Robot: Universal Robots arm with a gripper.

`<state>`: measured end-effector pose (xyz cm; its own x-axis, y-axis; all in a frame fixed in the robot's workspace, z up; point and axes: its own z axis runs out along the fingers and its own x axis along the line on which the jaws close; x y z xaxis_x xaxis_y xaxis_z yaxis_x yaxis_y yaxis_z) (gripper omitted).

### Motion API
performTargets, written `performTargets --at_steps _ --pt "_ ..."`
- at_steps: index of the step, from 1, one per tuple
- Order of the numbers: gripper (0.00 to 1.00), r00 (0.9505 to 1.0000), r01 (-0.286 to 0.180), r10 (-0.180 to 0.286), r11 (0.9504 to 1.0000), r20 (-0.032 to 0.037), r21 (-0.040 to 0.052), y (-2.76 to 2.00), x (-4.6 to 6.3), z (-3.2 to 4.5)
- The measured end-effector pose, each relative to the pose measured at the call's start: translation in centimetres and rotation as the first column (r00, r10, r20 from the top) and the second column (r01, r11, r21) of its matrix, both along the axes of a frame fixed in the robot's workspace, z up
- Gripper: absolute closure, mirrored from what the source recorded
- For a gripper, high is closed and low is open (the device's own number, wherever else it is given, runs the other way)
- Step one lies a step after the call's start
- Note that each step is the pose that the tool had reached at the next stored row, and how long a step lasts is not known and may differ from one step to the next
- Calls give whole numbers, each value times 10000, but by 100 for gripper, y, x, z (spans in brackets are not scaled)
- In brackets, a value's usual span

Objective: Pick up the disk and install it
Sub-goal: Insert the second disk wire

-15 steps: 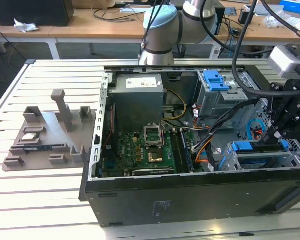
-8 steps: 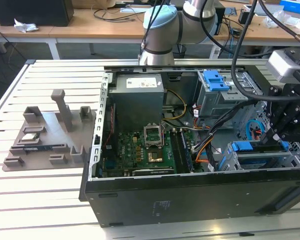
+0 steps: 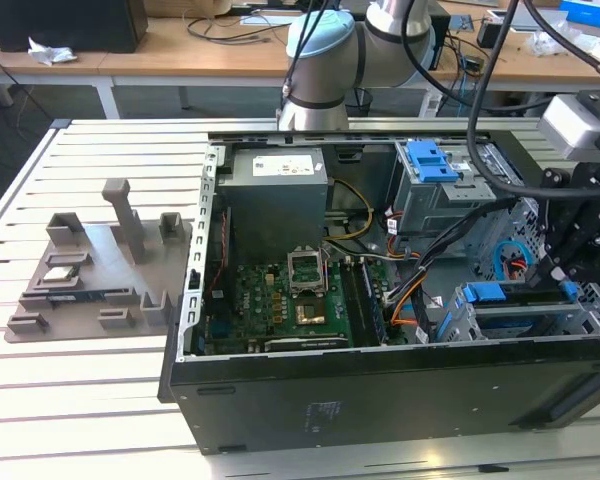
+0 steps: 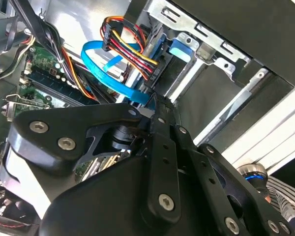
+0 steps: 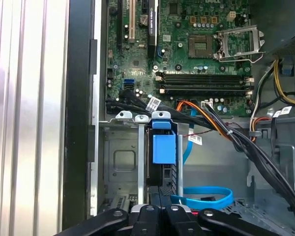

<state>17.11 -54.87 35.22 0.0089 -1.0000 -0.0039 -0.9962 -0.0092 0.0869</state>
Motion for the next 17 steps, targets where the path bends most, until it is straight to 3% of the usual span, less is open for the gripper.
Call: performTargets --at_steps 6,10,17 --pt "89 10000 1 0 9999 -70 141 -4 2 -34" --pt "89 9999 3 -1 9999 -127 147 -5 20 -52" --pt "89 9999 2 0 9999 -136 152 17 20 -70"
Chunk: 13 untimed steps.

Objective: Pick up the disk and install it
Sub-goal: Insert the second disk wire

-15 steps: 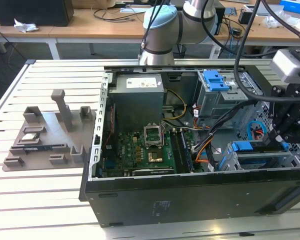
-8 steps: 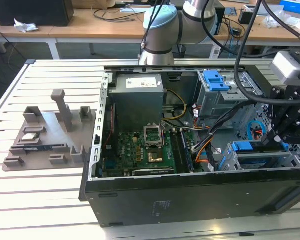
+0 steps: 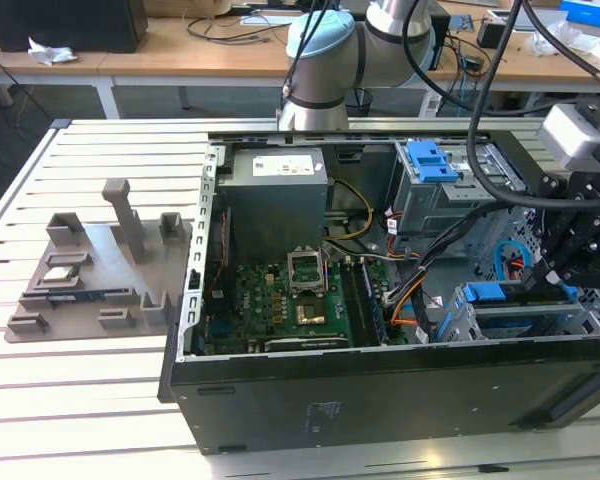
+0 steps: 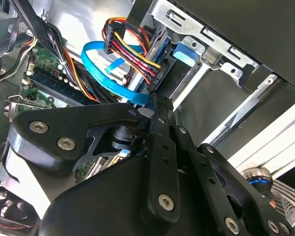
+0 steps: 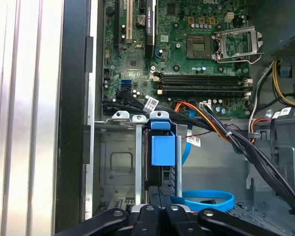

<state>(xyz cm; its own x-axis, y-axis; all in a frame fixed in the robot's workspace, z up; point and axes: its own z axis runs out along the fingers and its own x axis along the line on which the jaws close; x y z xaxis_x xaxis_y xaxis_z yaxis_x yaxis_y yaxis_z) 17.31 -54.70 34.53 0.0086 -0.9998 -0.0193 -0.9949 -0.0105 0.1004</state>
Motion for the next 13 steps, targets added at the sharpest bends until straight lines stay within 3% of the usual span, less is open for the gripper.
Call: performTargets --at_steps 8,13 --pt "89 10000 -7 7 10000 0 4 114 0 -2" --pt "89 10000 -9 9 10000 0 2 70 0 -5"
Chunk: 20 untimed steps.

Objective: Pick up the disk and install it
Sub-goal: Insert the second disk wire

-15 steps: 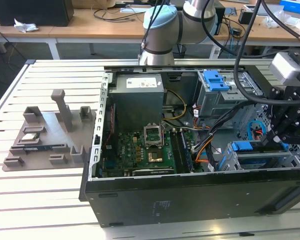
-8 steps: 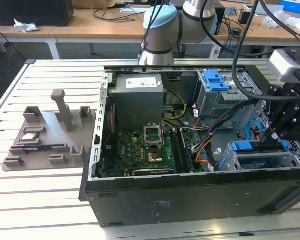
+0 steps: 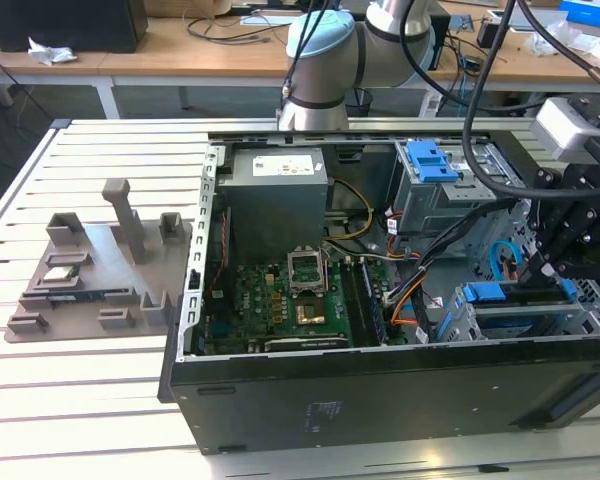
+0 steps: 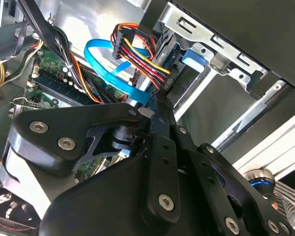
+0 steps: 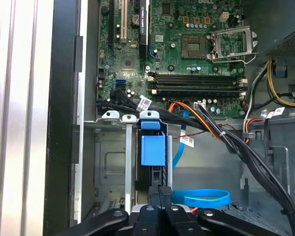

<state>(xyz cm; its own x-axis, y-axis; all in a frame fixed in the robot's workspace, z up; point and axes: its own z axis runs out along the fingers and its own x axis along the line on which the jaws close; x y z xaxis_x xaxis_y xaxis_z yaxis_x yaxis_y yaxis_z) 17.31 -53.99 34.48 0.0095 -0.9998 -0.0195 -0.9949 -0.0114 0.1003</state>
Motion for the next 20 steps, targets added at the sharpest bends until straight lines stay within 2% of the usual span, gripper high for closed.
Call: performTargets --at_steps 10,20 --pt "89 10000 -2 2 10000 0 -5 4 0 -43" --pt "88 10000 -2 2 10000 -1 -1 5 0 -47"
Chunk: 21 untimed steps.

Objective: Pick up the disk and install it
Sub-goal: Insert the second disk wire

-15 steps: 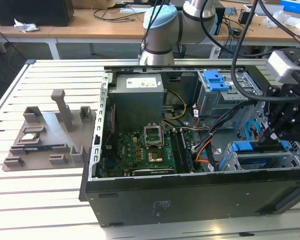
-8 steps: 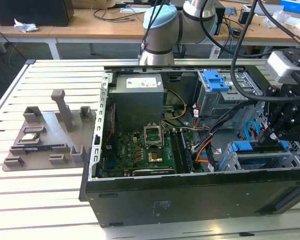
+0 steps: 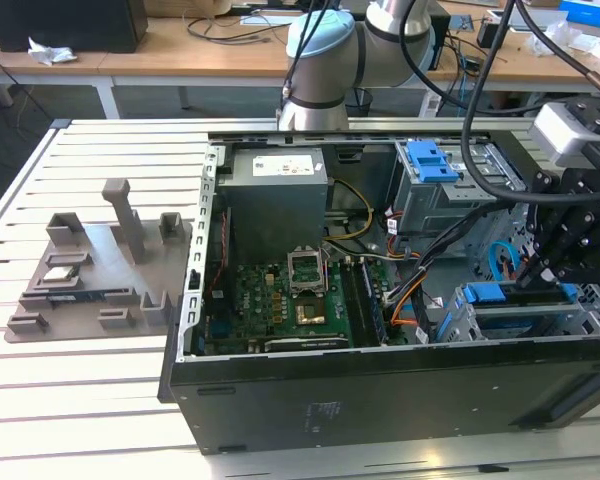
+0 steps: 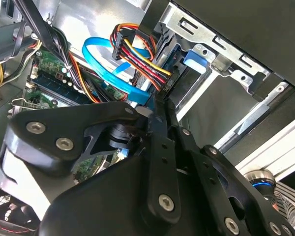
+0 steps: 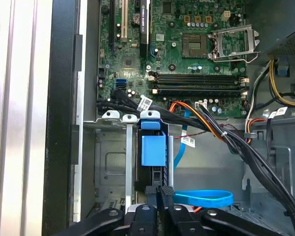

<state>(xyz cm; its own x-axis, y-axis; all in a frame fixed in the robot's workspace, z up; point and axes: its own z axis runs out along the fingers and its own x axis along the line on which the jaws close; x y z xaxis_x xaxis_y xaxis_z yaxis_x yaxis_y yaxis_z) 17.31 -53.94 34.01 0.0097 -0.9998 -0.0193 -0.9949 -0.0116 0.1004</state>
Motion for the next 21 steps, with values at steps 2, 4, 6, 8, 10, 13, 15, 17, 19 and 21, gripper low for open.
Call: performTargets --at_steps 2,4,6,8,10,13,15,17,19,21 --pt "82 10000 1 -1 10000 -1 20 0 0 61" --pt "82 10000 0 0 10000 0 1 1 0 149" --pt "82 10000 0 0 10000 0 3 1 0 214" --pt "83 10000 -1 1 10000 0 -1 6 0 289" --pt "90 10000 0 0 10000 0 0 13 0 377" --pt "90 10000 0 0 10000 0 1 15 0 503" --pt "90 10000 1 -1 10000 0 -1 16 0 585" --pt "90 10000 0 0 10000 0 1 16 0 649" --pt "90 10000 0 0 10000 0 4 17 0 664" --pt "90 10000 -1 1 10000 -1 3 16 0 665"
